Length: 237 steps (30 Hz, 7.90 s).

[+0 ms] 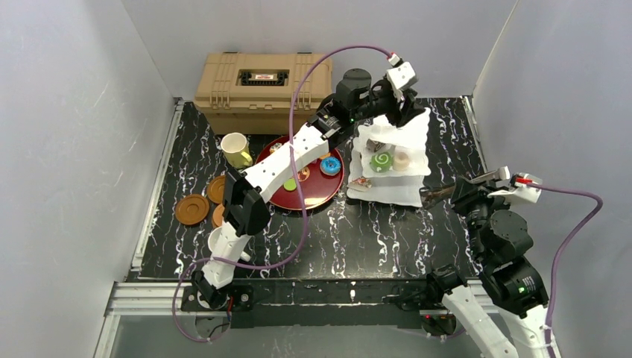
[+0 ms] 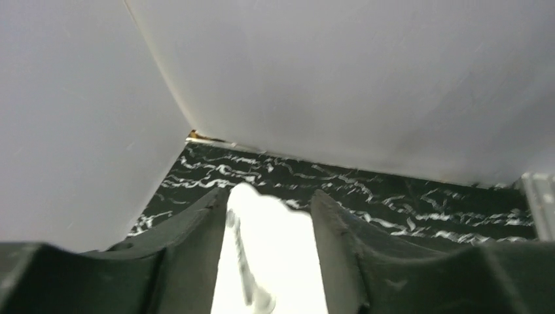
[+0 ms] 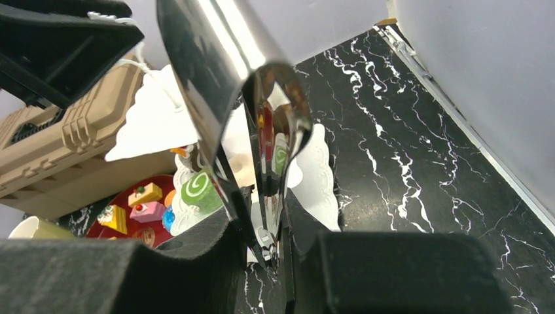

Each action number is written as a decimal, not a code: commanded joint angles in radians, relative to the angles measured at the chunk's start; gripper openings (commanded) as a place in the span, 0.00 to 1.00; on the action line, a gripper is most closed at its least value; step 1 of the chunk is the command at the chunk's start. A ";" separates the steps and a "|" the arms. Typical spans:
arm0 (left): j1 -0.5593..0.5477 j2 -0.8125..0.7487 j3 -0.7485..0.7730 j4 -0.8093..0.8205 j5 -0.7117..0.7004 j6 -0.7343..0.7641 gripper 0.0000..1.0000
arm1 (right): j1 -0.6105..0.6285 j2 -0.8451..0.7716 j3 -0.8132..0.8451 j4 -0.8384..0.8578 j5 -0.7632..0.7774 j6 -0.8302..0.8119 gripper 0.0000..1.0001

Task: Serve the afternoon tea
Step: Adjust the desert table at the center of the board, then pick up the desert from the tray, then place the desert on the desert table, then pick up the desert from the tray.

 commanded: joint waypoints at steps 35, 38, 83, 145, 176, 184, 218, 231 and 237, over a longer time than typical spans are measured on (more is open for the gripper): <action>0.565 -0.966 -0.887 -0.405 -0.123 -0.113 0.98 | 0.429 1.109 0.319 0.827 -0.287 -0.274 0.22; 0.614 -0.953 -0.906 -0.413 -0.111 -0.118 0.98 | 0.477 1.211 0.384 0.838 -0.201 -0.339 0.22; 0.748 -0.853 -0.949 -0.392 -0.034 -0.118 0.98 | 0.369 1.580 0.600 0.937 -0.349 -0.435 0.54; 0.764 -0.893 -0.916 -0.433 0.000 -0.178 0.98 | 0.507 0.802 0.020 0.591 -0.006 -0.290 0.24; 0.764 -0.879 -0.906 -0.433 0.024 -0.198 0.98 | 0.400 0.651 -0.262 0.764 0.379 -0.334 0.26; 0.764 -0.875 -0.902 -0.437 0.027 -0.200 0.98 | 0.349 0.666 -0.297 0.850 0.368 -0.332 0.29; 0.764 -0.862 -0.896 -0.462 0.039 -0.221 0.98 | 0.329 0.448 -0.293 0.679 0.045 -0.239 0.25; 0.764 -0.841 -0.886 -0.477 0.015 -0.222 0.98 | 0.558 0.759 -0.045 0.837 0.019 -0.336 0.21; 0.764 -0.832 -0.886 -0.474 0.003 -0.230 0.98 | 0.556 1.017 0.093 1.019 -0.014 -0.366 0.21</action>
